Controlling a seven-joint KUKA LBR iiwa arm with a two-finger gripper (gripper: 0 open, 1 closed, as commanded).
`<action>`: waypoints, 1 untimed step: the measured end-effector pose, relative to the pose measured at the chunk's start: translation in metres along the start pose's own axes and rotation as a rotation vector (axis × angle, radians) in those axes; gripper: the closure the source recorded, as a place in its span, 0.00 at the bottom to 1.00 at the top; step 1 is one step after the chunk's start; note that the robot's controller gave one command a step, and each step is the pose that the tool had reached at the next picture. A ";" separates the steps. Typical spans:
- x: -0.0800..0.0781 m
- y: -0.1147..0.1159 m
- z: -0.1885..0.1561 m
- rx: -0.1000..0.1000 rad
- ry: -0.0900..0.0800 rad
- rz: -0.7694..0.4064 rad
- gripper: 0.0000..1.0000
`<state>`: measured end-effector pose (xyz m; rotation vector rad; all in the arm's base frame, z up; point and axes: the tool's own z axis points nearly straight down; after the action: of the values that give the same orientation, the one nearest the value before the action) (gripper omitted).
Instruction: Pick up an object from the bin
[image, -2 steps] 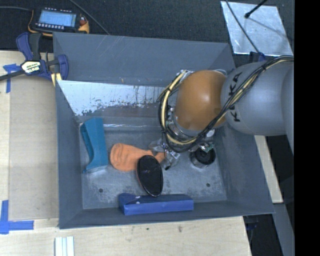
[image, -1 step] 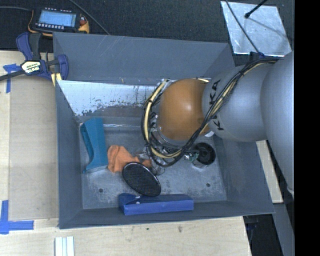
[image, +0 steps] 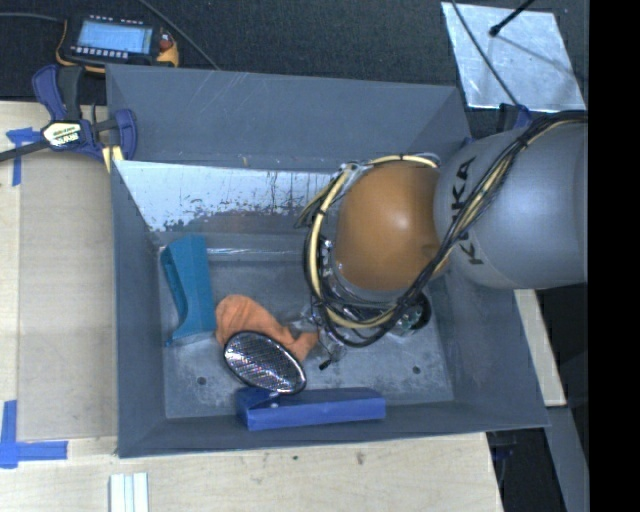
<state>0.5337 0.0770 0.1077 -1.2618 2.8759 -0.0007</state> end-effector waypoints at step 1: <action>0.000 0.000 0.000 0.000 0.000 0.000 1.00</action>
Offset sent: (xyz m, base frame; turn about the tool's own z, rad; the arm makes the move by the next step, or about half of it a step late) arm 0.0208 -0.0293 0.0549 -0.0063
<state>0.5337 0.0771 0.1077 -1.2622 2.8757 -0.0007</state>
